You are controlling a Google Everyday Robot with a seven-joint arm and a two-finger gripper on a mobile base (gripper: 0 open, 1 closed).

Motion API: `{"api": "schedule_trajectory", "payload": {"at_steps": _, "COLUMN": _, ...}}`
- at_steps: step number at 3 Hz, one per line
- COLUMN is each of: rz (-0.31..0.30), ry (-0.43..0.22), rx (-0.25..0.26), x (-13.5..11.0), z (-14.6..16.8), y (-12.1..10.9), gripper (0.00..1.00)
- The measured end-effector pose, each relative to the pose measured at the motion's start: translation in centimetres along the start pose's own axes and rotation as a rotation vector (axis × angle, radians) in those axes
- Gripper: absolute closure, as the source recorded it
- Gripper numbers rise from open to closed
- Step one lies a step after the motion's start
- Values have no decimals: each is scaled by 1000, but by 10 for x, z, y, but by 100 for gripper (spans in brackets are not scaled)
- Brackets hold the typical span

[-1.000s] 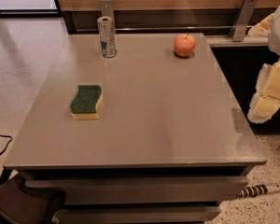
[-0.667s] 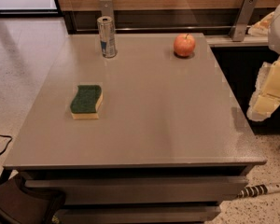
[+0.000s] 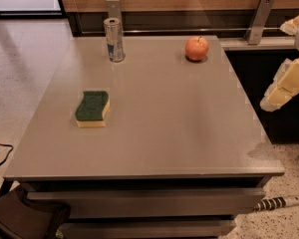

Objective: Move apple near sponge

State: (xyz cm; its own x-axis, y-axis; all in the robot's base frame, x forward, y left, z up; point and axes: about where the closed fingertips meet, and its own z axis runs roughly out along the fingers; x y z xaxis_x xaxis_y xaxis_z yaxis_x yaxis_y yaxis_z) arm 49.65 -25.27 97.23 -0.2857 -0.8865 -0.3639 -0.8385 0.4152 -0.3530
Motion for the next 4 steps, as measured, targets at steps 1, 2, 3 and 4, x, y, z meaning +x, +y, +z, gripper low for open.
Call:
{"api": "schedule_trajectory", "payload": {"at_steps": 1, "rz": 91, "ry": -175, "rx": 58, "x": 11, "z": 24, "y": -20, "gripper": 0}}
{"api": "schedule_trajectory", "payload": {"at_steps": 2, "rz": 143, "ry": -377, "rx": 120, "x": 3, "z": 45, "y": -45, "gripper": 0}}
{"api": "schedule_trajectory", "payload": {"at_steps": 3, "rz": 192, "ry": -601, "rx": 242, "x": -16, "z": 54, "y": -92, "gripper": 0}}
{"api": "schedule_trajectory", "payload": {"at_steps": 4, "rz": 245, "ry": -748, "rx": 334, "x": -35, "z": 61, "y": -133, "gripper": 0}}
